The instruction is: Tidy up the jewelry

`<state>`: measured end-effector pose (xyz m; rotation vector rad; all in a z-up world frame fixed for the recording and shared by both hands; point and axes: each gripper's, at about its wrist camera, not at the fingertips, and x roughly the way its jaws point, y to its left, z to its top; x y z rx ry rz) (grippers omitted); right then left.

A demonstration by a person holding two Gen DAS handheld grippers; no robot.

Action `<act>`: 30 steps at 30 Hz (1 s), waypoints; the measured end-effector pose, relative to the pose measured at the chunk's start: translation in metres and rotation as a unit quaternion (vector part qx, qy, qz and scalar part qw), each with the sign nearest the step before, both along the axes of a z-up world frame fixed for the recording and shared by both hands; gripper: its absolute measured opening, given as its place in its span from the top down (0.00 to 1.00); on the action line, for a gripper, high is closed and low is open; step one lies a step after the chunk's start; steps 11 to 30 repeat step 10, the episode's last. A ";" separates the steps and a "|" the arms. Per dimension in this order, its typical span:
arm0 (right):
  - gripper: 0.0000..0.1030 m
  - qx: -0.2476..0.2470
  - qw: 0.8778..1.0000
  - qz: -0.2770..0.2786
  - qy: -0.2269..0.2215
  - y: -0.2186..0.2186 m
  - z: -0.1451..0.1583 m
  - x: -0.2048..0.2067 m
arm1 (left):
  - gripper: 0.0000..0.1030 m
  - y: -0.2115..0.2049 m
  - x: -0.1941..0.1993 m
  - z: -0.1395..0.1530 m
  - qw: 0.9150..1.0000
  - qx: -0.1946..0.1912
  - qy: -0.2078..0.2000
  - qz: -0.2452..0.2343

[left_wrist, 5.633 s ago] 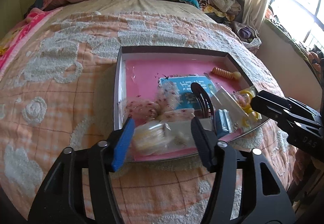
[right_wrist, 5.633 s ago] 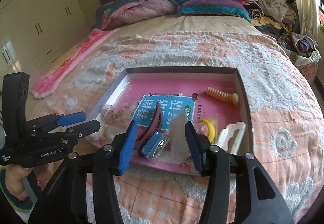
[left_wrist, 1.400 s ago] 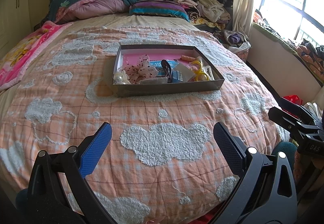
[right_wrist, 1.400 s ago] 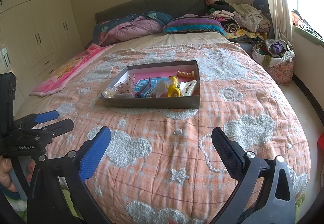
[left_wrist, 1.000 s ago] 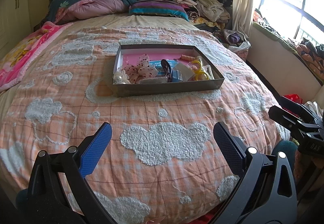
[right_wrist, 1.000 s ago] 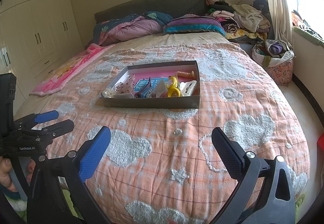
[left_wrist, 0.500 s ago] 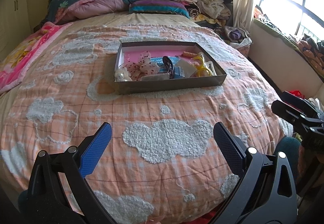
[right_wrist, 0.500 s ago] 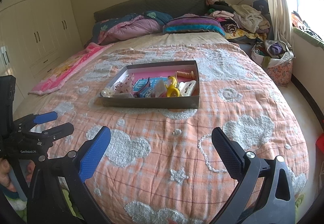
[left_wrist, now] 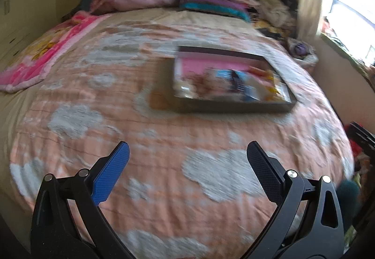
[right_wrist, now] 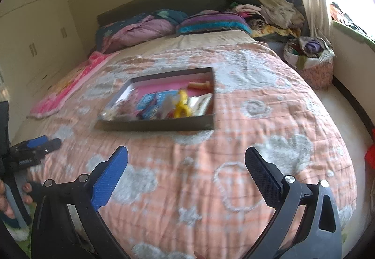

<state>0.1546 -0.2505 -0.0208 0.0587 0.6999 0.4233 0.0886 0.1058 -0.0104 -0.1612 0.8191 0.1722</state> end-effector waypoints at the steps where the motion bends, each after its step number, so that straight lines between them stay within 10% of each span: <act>1: 0.04 0.003 1.000 -0.009 0.006 -0.009 -0.002 0.014 | 0.09 0.009 0.007 -0.001 1.000 0.003 0.008 0.015; 10: 0.04 -0.114 0.974 -0.178 0.085 -0.102 -0.078 0.181 | 0.09 0.166 0.101 -0.060 0.978 0.057 0.081 0.186; 30: 0.04 -0.114 0.974 -0.178 0.085 -0.102 -0.078 0.181 | 0.09 0.166 0.101 -0.060 0.978 0.057 0.081 0.186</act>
